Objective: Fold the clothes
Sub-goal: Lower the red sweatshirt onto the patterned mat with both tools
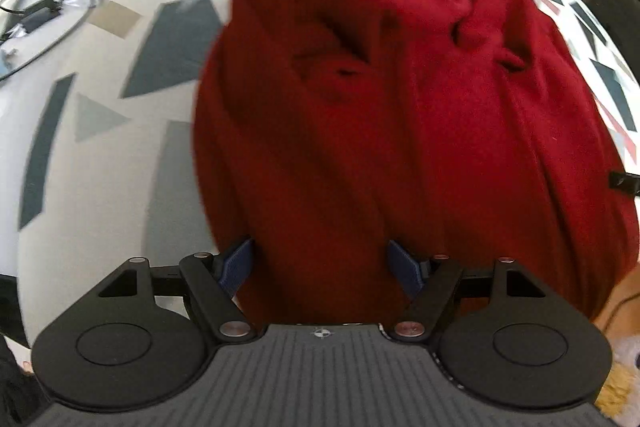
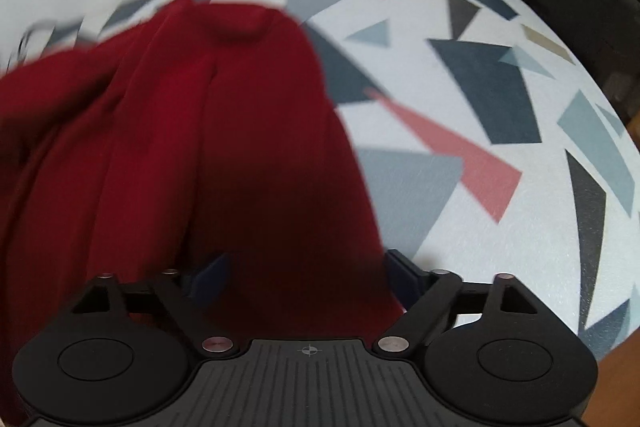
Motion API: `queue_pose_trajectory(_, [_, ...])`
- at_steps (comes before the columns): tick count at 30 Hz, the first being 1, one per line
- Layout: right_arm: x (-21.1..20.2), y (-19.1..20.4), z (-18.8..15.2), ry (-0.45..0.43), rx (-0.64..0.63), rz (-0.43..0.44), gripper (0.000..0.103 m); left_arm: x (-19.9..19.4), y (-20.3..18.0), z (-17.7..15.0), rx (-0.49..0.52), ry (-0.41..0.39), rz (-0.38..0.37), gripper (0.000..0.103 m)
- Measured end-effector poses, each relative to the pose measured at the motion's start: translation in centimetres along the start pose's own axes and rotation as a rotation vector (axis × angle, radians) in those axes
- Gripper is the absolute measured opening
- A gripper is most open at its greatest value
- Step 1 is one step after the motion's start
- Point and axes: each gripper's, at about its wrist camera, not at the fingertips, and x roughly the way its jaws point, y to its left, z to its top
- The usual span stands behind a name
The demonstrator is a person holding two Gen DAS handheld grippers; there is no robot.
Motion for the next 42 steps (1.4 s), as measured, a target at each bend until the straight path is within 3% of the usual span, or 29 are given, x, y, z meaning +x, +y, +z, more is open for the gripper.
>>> queue_pose_trajectory(3, [-0.1,0.2,-0.4,0.068,-0.043,-0.030,0.097,-0.1,-0.7,-0.5,0.037,0.021,0.014,0.077])
queue_pose_trajectory(7, [-0.8,-1.3,-1.6,0.140,-0.009,-0.014,0.100,-0.3,-1.4,-1.2,0.072,0.045,0.018,0.085])
queue_pose_trajectory(9, [-1.1,-1.5,-2.4,0.118,-0.022,-0.009,0.100,-0.3,-1.5,-1.8,0.061,0.044,0.001,0.088])
queue_pose_trajectory(11, [-1.3,-1.1,-2.7,0.092,-0.050,-0.002,0.092,-0.2,-1.8,-2.2,0.054,0.039,0.004,0.088])
queue_pose_trajectory(13, [-1.8,-0.2,-2.6,0.067,-0.092,0.021,0.072,-0.1,-2.2,-2.5,0.057,0.027,0.022,0.087])
queue_pose_trajectory(15, [-2.3,0.5,-2.5,0.038,-0.153,0.051,0.054,-0.3,-2.1,-2.6,0.046,0.012,0.046,0.069])
queue_pose_trajectory(16, [-2.4,0.6,-2.4,0.027,-0.162,0.064,0.040,-0.5,-1.7,-2.5,0.028,0.009,0.033,0.051])
queue_pose_trajectory(17, [-2.4,0.4,-2.2,0.017,-0.158,0.073,0.032,-0.9,-1.3,-2.5,0.007,0.007,0.011,0.026])
queue_pose_trajectory(18, [-2.4,-0.1,-1.8,0.015,-0.138,0.089,0.007,-1.1,-0.7,-2.5,-0.024,0.009,-0.017,0.017])
queue_pose_trajectory(21, [-2.3,-2.6,-0.2,0.017,0.014,0.162,0.009,-1.9,0.5,-2.6,-0.083,0.013,-0.043,0.014])
queue_pose_trajectory(23, [-3.5,-4.6,0.8,-0.045,0.122,0.188,0.008,-3.0,0.8,-2.7,-0.084,0.007,0.000,0.012])
queue_pose_trajectory(26, [-5.7,-7.3,2.3,-0.160,0.260,0.229,0.008,-5.4,2.7,-2.3,-0.160,-0.019,-0.045,0.012])
queue_pose_trajectory(29, [-8.1,-9.6,3.9,-0.302,0.383,0.282,0.008,-7.7,3.8,-1.5,-0.165,-0.086,0.033,0.012])
queue_pose_trajectory(34, [-9.7,-12.3,6.7,-0.491,0.572,0.445,0.008,-11.6,3.8,2.1,-0.178,-0.265,0.081,0.011])
queue_pose_trajectory(37, [-9.5,-12.2,7.6,-0.545,0.673,0.492,0.009,-13.9,3.8,4.4,-0.187,-0.374,0.106,0.011])
queue_pose_trajectory(39, [-9.2,-11.7,7.6,-0.552,0.656,0.514,0.009,-14.5,3.3,5.6,-0.196,-0.432,0.057,0.011])
queue_pose_trajectory(42, [-7.2,-9.9,7.0,-0.430,0.528,0.470,0.011,-12.3,1.5,6.7,-0.146,-0.403,0.036,0.012])
